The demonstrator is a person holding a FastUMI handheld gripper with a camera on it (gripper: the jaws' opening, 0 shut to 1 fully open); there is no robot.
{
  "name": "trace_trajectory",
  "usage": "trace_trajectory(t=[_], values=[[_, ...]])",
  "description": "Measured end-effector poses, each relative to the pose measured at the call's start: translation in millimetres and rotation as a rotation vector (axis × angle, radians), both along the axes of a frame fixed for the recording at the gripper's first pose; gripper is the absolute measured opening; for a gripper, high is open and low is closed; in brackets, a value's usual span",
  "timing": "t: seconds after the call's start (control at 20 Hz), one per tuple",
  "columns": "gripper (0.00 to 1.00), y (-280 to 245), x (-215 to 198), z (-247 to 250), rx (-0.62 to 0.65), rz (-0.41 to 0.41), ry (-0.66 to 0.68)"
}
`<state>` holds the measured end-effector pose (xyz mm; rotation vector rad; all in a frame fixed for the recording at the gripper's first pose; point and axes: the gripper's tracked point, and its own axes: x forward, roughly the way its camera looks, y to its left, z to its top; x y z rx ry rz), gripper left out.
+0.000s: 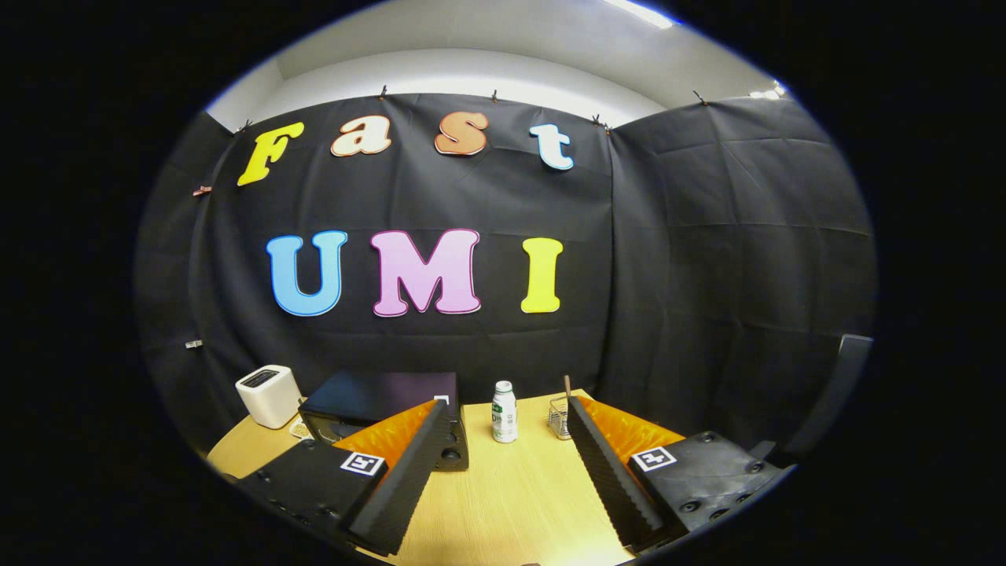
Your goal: Open the toaster oven, put the food inside, and close the toaster oven door.
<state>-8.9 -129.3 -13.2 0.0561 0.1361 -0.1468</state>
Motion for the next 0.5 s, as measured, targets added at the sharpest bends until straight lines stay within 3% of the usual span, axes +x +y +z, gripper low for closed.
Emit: trace_trajectory(t=[0.5], values=[[0.98,19.0,7.0,13.9,0.005,0.048,-0.019]])
